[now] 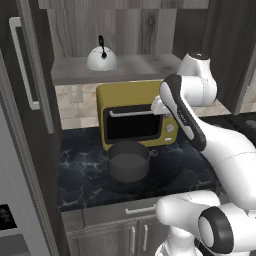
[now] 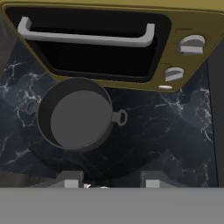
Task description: Pick the kettle from the cabinet and place it on a stove burner. Then pick the pot from the counter and place it on another stove burner. Finally, turn both burners on.
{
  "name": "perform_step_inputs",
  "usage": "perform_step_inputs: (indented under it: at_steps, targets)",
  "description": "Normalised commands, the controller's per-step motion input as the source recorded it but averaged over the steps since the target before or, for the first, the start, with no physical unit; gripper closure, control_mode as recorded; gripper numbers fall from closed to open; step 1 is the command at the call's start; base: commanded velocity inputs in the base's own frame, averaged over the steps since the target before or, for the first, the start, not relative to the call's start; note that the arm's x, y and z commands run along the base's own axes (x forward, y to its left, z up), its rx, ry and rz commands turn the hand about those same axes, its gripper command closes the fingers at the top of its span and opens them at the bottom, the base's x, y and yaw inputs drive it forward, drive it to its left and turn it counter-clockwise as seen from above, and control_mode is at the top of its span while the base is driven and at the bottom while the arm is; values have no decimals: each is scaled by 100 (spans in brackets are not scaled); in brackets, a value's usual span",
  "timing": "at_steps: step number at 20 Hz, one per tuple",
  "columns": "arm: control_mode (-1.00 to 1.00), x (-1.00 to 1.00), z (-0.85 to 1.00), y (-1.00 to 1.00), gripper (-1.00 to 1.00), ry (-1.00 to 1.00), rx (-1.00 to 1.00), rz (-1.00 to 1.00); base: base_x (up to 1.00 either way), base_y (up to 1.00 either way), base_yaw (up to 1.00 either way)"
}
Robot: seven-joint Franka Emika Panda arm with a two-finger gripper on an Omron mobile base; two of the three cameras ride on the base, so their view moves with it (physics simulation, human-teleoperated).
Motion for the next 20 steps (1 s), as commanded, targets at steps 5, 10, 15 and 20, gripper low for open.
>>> perform_step_inputs:
  at_steps: [5,10,15,20]
  targets:
    - [-100,-3,0,3,-100,-6,-1,0,0,0,0]
    - [-100,-6,0,1,-100,-10,-1,0,0,0,0]
    - [-100,-16,3,0,-100,-13,0,0,0,0,0]
    - [-100,-15,11,3,-100,-16,-1,-2,0,0,0]
